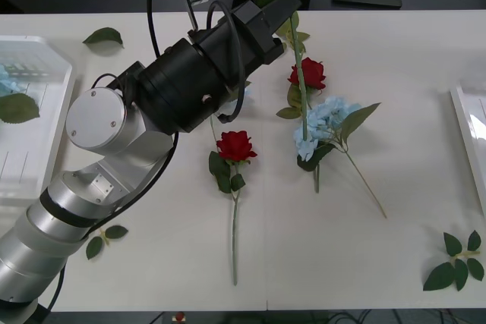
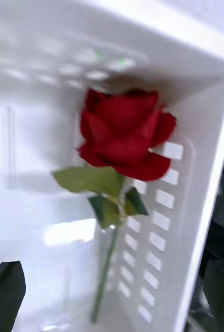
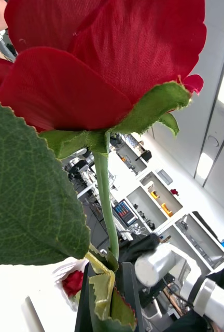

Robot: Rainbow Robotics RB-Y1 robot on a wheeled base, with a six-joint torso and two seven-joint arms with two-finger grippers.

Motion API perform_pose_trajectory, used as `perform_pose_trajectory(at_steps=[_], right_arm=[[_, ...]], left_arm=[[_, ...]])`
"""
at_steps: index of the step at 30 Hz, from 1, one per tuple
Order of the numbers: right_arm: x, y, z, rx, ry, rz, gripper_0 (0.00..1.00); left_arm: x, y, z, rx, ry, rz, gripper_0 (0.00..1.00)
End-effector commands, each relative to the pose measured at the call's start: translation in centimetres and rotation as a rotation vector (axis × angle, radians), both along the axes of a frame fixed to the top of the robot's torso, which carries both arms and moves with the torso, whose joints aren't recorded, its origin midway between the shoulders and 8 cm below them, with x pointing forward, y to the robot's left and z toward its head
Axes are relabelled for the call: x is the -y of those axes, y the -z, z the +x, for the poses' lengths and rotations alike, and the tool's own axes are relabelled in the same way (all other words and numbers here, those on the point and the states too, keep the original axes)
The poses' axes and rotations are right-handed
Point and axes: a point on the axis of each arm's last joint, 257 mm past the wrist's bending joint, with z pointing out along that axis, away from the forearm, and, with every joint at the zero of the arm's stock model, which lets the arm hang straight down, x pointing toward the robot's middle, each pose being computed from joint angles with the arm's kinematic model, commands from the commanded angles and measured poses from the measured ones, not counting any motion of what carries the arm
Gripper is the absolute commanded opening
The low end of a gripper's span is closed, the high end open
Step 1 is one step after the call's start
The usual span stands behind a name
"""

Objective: Place the red flowers into the right box and the blue flowers into the left box. If a person shows an open palm, hand one flower to the person first, then continue sorting.

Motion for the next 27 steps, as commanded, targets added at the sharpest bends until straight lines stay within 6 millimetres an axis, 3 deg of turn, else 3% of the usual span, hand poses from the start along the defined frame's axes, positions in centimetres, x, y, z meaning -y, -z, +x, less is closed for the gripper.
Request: perform_pose_trajectory(at_steps=[1,8,15,16,17,18,20,21,22,27], right_arm=[[-0.6,-6.2,0.4,0.067,-0.081,0.094,1.0],[-7.4,-8.9,1.2,0.093,-0.24,0.316,1.0],[-19.4,-10.8,2.6,0.138,-0.473,0.565,1.0],[-19.4,-10.8,2.6,0.138,-0.473,0.565,1.0],[-23.0,-11.0,2.7,0.15,-0.543,0.639,1.0],[-24.4,-11.1,2.7,0.155,-0.571,0.668,1.0],[-27.4,-11.3,2.4,0.166,-0.63,0.735,1.0],[-27.4,-11.3,2.4,0.166,-0.63,0.735,1.0],[-30.1,-11.5,2.0,0.177,-0.681,0.8,1.0],[-35.2,-11.2,-0.1,0.179,-0.773,0.946,1.0]], left_arm=[[0.5,-1.4,-0.5,0.026,0.012,-0.012,0.0],[0.5,-1.4,-0.5,0.029,0.01,-0.009,0.0],[0.5,-1.3,-0.5,0.034,0.006,-0.006,0.0],[0.5,-1.3,-0.5,0.034,0.006,-0.006,0.0],[0.6,-1.4,-0.6,0.033,0.008,-0.01,0.0],[0.6,-1.4,-0.5,0.033,0.006,-0.011,0.0],[0.6,-1.5,-0.6,0.033,0.007,-0.012,0.0],[0.6,-1.5,-0.6,0.033,0.007,-0.012,0.0],[0.7,-1.5,-0.6,0.033,0.009,-0.013,0.0],[0.9,-1.8,-0.7,0.034,0.011,-0.024,0.0]])
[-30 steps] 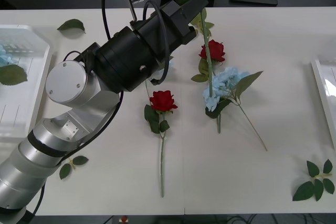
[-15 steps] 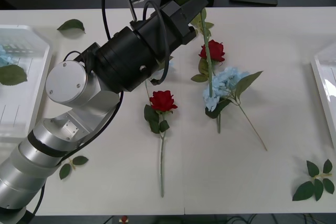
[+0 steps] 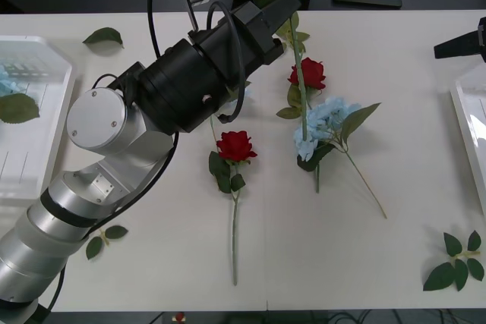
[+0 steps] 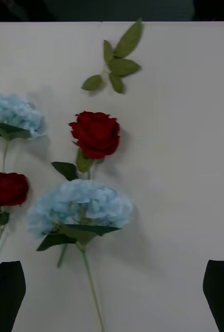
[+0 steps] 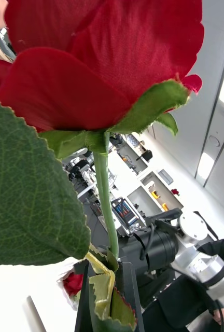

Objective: Place the red flowers into the right box and the blue flowers into the left box. If a person shows an open palm, hand one flower to the person first, then continue sorting.

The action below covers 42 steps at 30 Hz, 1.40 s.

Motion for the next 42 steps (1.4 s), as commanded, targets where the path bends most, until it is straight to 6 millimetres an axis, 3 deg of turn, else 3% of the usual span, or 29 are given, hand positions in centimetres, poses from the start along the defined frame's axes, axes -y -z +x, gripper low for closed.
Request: perform_pose_trajectory(at_steps=[1,6,18,22,31,33,42], right_arm=[[-3.9,-0.5,-1.7,0.042,-0.113,0.08,1.0],[-6.4,0.3,-4.8,0.021,-0.172,0.221,1.0],[-7.1,0.3,-12.2,-0.03,-0.271,0.427,1.0],[-9.7,0.0,-14.1,-0.018,-0.313,0.514,1.0],[-14.7,-0.5,-16.6,0.002,-0.431,0.6,1.0],[-15.6,-0.8,-16.9,0.008,-0.449,0.617,1.0],[-23.4,-2.0,-17.2,0.021,-0.57,0.729,1.0]], left_arm=[[1.0,-2.0,-0.9,0.039,0.014,-0.027,0.0],[1.1,-2.1,-0.9,0.045,0.011,-0.026,0.0],[1.2,-2.1,-1.0,0.052,0.007,-0.023,0.0],[1.2,-2.1,-1.0,0.054,0.005,-0.022,0.0],[1.2,-2.0,-0.9,0.06,-0.001,-0.014,0.0],[1.2,-2.0,-0.9,0.062,-0.001,-0.013,0.0],[1.2,-2.0,-0.9,0.064,-0.003,-0.011,0.0]])
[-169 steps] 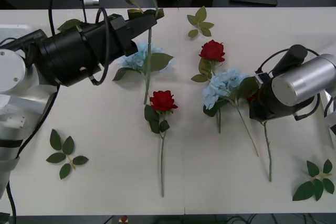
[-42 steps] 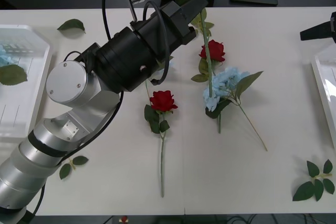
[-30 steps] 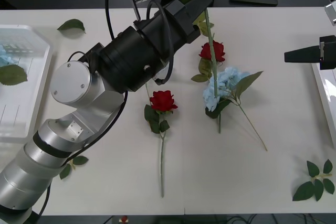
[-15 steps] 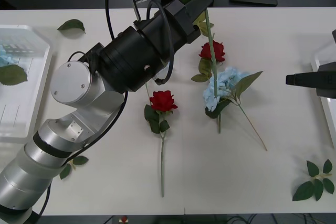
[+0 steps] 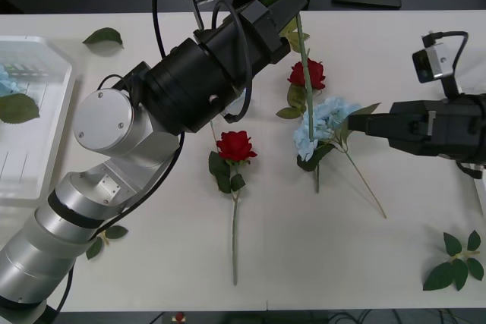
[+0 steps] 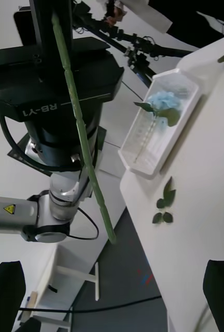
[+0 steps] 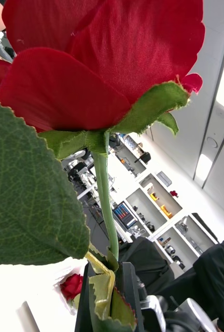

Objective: Place the red flowers into the right box and the blue flowers into the left box. If a person shows an open palm, hand one flower to the person first, then continue sorting.

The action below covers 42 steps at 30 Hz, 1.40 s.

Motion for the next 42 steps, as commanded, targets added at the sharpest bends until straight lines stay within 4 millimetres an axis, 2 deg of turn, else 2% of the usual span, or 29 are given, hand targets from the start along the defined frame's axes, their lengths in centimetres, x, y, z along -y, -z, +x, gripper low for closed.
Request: perform_pose_trajectory(at_steps=[1,8,10,12,16,20,22,29,30,31,32,33,34,38,42], right_arm=[[-4.3,-2.2,-0.3,0.11,-0.075,0.029,1.0],[-7.8,-2.5,1.1,0.171,-0.075,-0.002,1.0],[-7.9,-2.2,1.6,0.173,-0.06,-0.014,0.92],[-8.0,-2.2,2.1,0.171,-0.043,-0.015,0.73],[-7.9,-1.8,2.6,0.175,-0.026,-0.036,0.45],[-7.7,-1.6,2.8,0.169,-0.02,-0.052,0.11],[-7.7,-1.5,2.8,0.165,-0.02,-0.056,0.0],[-7.5,-1.6,3.0,0.164,-0.016,-0.066,0.0],[-7.5,-1.5,3.0,0.165,-0.015,-0.069,0.0],[-7.5,-1.5,3.0,0.166,-0.016,-0.071,0.0],[-7.5,-1.5,3.1,0.166,-0.013,-0.07,0.0],[-7.5,-1.6,3.1,0.167,-0.013,-0.073,0.0],[-7.5,-1.4,3.2,0.167,-0.012,-0.077,0.0],[-7.2,-1.2,3.3,0.168,-0.008,-0.09,0.0],[-7.0,-1.0,3.4,0.17,-0.004,-0.102,0.0]], left_arm=[[0.6,-1.6,-0.7,0.051,0.001,-0.003,0.0],[0.6,-1.6,-0.7,0.052,-0.001,-0.004,0.0],[0.5,-1.6,-0.7,0.052,-0.001,-0.003,0.0],[0.6,-1.6,-0.7,0.052,0.0,-0.002,0.0],[0.6,-1.6,-0.8,0.052,0.001,-0.005,0.0],[0.6,-1.7,-0.8,0.053,0.001,-0.005,0.0],[0.6,-1.7,-0.8,0.052,0.0,-0.006,0.0],[0.6,-1.6,-0.8,0.055,-0.001,-0.003,0.02],[0.6,-1.5,-0.7,0.053,-0.003,-0.002,0.24],[0.6,-1.4,-0.7,0.055,-0.005,0.001,0.57],[0.6,-1.4,-0.7,0.054,-0.006,0.001,0.7],[0.5,-1.4,-0.7,0.054,-0.006,0.002,0.88],[0.5,-1.3,-0.7,0.056,-0.007,0.007,1.0],[0.4,-0.9,-0.7,0.057,-0.004,0.021,1.0],[-0.1,0.4,-1.0,0.071,0.021,0.086,1.0]])
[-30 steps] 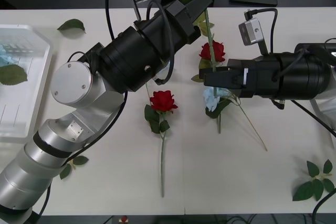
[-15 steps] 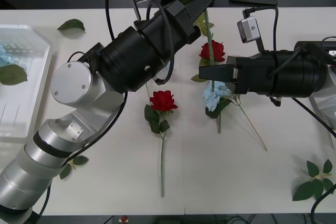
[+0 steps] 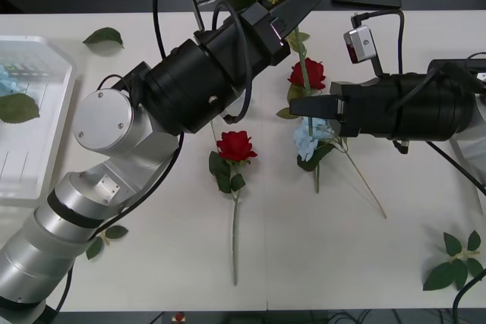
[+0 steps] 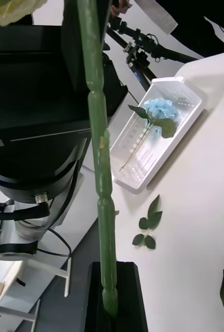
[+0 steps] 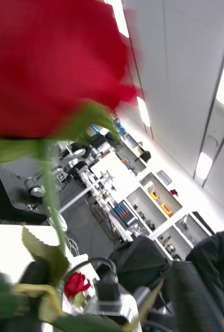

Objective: Place the red flowers into the right box and the blue flowers into the left box. If a person shows an open palm, hand one flower to the person first, then continue sorting.

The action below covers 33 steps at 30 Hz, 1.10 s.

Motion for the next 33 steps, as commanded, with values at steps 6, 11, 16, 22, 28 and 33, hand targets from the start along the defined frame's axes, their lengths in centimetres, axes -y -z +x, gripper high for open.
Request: perform_pose_trajectory(at_steps=[6,11,16,22,28,33], right_arm=[[0.9,-0.6,0.8,0.054,0.024,-0.075,0.0],[2.5,0.3,2.6,0.091,0.091,-0.145,0.0],[5.3,1.4,5.3,0.139,0.198,-0.248,0.0],[11.9,2.8,9.0,0.195,0.375,-0.426,0.0],[19.8,3.9,11.1,0.194,0.544,-0.596,0.0],[27.1,4.7,11.7,0.172,0.688,-0.751,0.0]], left_arm=[[-2.3,1.9,-1.4,0.079,0.062,0.161,1.0],[-5.4,4.7,-0.6,0.061,0.072,0.271,1.0],[-9.4,9.0,1.7,0.004,0.059,0.436,1.0],[-15.2,15.5,6.0,-0.159,-0.067,0.745,1.0],[-19.3,19.0,8.5,-0.35,-0.226,0.905,1.0],[-21.2,20.2,9.8,-0.502,-0.384,0.954,1.0]])
